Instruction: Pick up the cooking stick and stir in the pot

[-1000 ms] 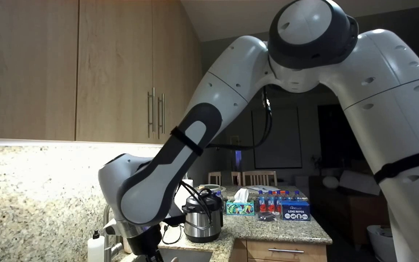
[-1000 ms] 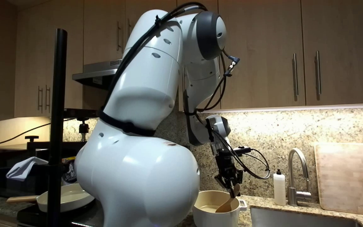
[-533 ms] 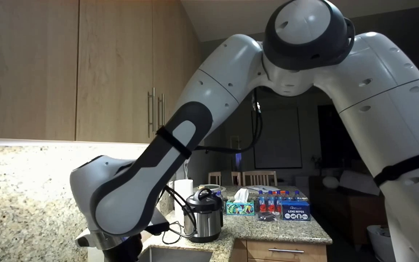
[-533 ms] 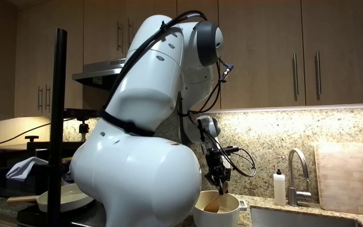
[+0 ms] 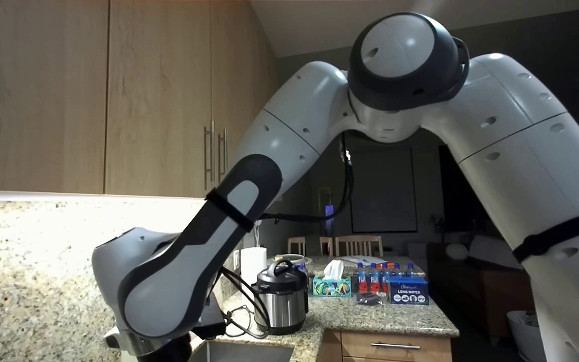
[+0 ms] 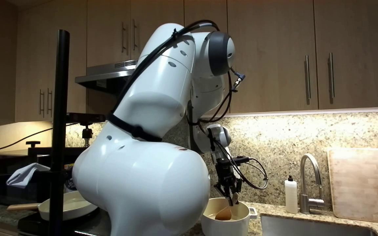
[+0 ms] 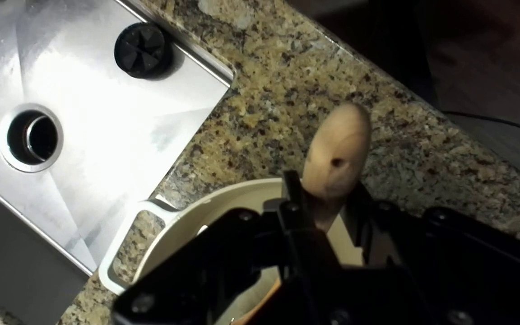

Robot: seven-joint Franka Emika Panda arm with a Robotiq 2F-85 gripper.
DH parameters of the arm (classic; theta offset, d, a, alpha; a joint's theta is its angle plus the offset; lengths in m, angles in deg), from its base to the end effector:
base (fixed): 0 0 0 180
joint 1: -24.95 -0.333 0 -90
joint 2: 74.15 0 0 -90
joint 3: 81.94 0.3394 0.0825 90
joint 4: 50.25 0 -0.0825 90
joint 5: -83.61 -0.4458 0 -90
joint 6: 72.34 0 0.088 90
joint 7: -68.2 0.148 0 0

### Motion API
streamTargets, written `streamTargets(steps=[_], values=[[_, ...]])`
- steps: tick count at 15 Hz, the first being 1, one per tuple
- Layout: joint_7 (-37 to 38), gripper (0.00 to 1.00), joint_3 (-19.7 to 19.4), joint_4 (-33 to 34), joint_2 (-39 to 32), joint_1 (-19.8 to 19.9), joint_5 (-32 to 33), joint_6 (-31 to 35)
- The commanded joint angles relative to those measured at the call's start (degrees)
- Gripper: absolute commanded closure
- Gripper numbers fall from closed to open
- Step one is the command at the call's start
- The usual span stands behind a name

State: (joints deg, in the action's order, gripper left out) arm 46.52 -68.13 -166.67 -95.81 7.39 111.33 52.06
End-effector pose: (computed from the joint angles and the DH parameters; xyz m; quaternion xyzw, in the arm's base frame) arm 0.5446 0.2957 0.1861 0.8018 0.5721 -0.0930 0.1457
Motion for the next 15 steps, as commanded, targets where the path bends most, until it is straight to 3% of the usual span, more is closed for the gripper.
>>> streamTargets(steps=[1,11,15], values=[[3.2,0.91,-1.7,-0.8,0.5,1.0,0.6,1.9],[2.4,0.91,-1.5,-11.4,8.1,0.4,6.1,0.7],[1.8,0.91,0.6,-10.6,7.7,-0.5,4.7,-0.4]])
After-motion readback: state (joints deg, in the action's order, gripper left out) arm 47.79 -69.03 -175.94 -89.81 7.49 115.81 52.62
